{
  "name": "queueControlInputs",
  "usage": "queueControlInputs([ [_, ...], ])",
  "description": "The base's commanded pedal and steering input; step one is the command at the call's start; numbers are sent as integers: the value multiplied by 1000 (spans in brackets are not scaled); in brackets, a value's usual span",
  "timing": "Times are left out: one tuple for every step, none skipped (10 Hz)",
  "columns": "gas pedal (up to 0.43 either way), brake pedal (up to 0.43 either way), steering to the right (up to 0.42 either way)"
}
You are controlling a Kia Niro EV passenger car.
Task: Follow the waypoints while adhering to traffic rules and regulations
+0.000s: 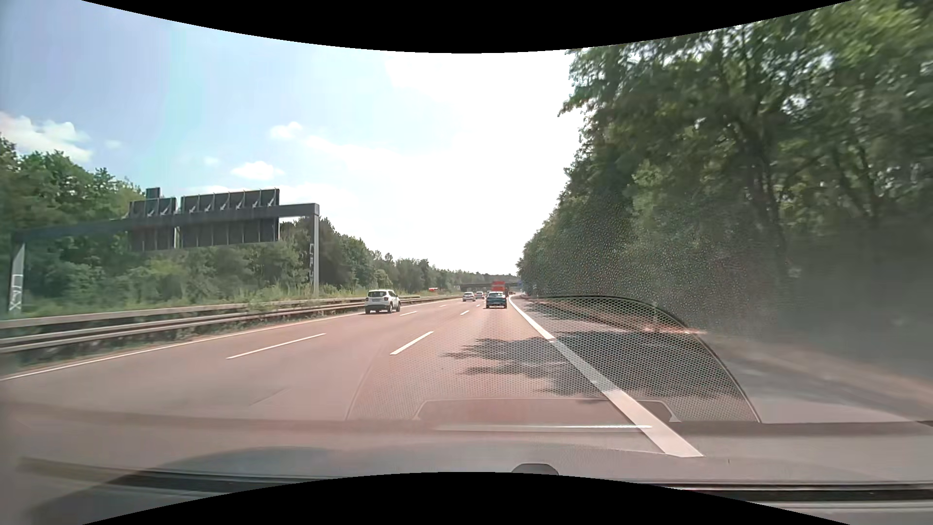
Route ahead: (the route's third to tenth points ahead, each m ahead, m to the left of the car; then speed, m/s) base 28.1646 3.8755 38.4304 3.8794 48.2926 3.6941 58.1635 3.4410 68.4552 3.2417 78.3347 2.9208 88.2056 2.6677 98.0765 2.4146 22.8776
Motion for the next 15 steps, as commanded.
queueControlInputs([
  [118, 0, -1],
  [118, 0, 0],
  [118, 0, 0],
  [118, 0, 0],
  [118, 0, 0],
  [118, 0, -1],
  [118, 0, -1],
  [118, 0, -2],
  [118, 0, -2],
  [118, 0, -2],
  [118, 0, -2],
  [118, 0, -2],
  [118, 0, -2],
  [118, 0, -2],
  [118, 0, -2],
])
